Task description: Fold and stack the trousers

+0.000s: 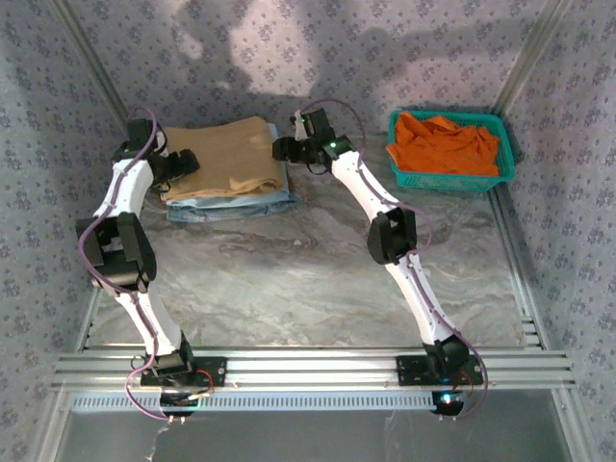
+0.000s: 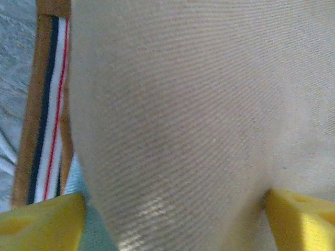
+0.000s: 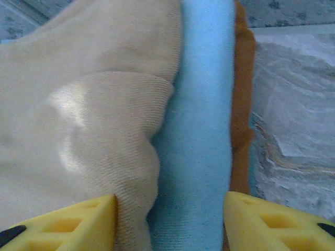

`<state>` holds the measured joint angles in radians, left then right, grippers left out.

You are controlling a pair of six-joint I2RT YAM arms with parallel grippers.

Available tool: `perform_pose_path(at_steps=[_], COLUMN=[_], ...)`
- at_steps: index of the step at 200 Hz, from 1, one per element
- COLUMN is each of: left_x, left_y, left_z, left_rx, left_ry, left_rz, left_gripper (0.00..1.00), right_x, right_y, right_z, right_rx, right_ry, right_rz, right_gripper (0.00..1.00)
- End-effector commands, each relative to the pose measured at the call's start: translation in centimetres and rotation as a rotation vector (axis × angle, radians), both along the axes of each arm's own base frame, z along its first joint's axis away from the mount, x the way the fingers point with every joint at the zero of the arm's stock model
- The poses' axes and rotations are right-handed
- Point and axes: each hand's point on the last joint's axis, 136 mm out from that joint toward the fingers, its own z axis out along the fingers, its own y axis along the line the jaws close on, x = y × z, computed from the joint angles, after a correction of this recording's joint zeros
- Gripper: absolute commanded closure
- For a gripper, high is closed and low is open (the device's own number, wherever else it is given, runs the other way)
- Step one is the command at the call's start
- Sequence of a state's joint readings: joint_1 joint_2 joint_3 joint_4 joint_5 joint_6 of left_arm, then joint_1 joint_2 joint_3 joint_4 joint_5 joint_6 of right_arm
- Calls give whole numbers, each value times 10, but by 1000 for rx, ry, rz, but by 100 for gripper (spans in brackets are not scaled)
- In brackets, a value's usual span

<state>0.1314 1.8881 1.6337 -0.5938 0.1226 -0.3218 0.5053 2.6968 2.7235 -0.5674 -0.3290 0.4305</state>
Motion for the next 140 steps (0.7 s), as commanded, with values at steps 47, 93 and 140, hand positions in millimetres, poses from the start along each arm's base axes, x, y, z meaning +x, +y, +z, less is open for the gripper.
perform_pose_path(at_steps=[47,93,140], left_x=[-48,-39,-52], left_y=[29,22,22], left_z=[62,-17,29], left_rx=[132,23,49], left_ry=[-51,102,34], left_rz=[206,177,156], left_gripper=[10,22,13], right_x=[-34,-25,-29], right_y=[-1,-4,-34], right_z=[-1,-11,22], right_rx=[-117,-76,-8], right_ry=[32,79,115], right_rz=[25,9,3], right_gripper=[41,38,32])
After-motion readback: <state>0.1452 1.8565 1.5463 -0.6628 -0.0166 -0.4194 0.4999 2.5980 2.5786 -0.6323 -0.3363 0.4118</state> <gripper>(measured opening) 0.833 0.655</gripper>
